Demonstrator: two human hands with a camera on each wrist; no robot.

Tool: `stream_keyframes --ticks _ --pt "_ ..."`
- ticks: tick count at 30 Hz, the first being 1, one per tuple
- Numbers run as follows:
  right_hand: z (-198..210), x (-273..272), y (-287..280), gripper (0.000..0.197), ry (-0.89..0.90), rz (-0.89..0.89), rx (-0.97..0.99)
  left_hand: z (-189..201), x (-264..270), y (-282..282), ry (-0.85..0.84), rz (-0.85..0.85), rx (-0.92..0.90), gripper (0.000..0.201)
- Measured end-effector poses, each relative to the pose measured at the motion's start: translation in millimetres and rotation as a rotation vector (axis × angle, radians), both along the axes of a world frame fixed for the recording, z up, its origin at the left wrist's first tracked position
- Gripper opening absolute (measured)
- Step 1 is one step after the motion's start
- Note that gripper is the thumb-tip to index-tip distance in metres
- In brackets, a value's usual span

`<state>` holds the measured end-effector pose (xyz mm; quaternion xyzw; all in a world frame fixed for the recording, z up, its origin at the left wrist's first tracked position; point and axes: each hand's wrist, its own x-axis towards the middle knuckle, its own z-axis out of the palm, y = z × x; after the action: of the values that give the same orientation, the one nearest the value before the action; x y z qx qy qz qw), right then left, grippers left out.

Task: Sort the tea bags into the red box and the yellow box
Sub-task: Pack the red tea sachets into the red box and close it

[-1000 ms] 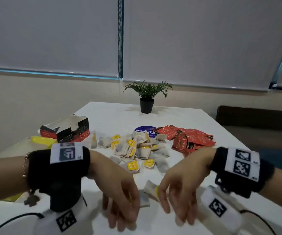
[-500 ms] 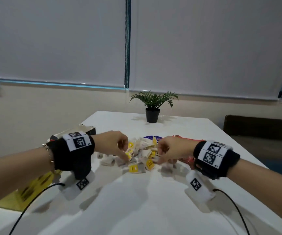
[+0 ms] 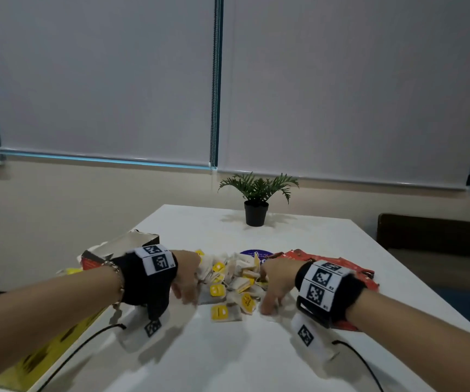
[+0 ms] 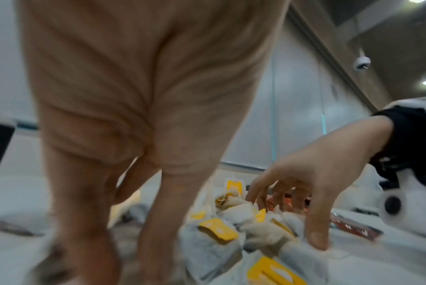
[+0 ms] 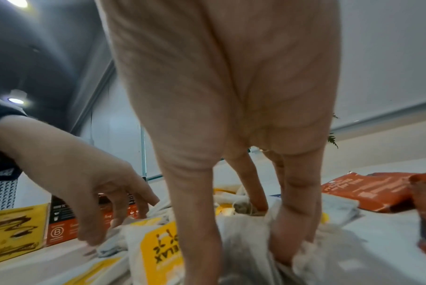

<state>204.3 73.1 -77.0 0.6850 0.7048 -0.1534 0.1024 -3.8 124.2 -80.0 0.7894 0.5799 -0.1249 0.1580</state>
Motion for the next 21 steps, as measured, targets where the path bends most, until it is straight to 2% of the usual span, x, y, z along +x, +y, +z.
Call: stream_keyframes --ticks 3,5,6,8,10,12,14,15,17,19,21 --pt "0.6 -9.5 15.8 0.060 -0.008 0.010 0.073 1.9 4.2 11.4 -0.079 -0.014 0.102 0.020" --pt "2.0 -13.3 22.4 0.054 0.008 0.000 0.112 7.9 0.4 18.0 -0.141 0.039 0.043 0.020" --pt "3.0 -13.4 24.6 0.055 0.026 -0.005 0.126 12.4 -4.3 18.3 -0.196 0.071 0.013 0.026" --pt "6.8 -9.3 26.6 0.061 0.064 -0.007 0.165 26.9 -16.5 18.4 -0.311 0.154 0.002 0.054" --pt "14.5 -1.9 23.3 0.063 0.121 -0.017 0.206 45.7 -32.3 19.3 -0.360 0.165 0.103 0.060" --pt "24.9 7.1 15.5 0.061 0.192 -0.028 0.247 66.1 -49.9 16.6 -0.230 0.147 0.262 0.048" --pt "34.2 16.0 4.0 0.057 0.252 -0.035 0.260 80.6 -63.7 11.2 0.029 0.134 0.350 0.035" --pt "38.2 19.9 -2.8 0.055 0.269 -0.028 0.253 83.5 -68.1 9.8 0.134 0.128 0.331 0.036" --pt "44.8 25.6 -17.8 0.049 0.283 -0.004 0.236 81.7 -71.6 8.3 0.250 0.114 0.170 0.040" --pt "49.1 32.0 -33.1 0.045 0.316 0.023 0.242 72.0 -74.0 10.4 0.307 0.100 0.036 0.040" --pt "51.7 41.2 -48.4 0.040 0.353 0.042 0.261 61.2 -76.2 12.9 0.333 0.085 0.036 0.039"
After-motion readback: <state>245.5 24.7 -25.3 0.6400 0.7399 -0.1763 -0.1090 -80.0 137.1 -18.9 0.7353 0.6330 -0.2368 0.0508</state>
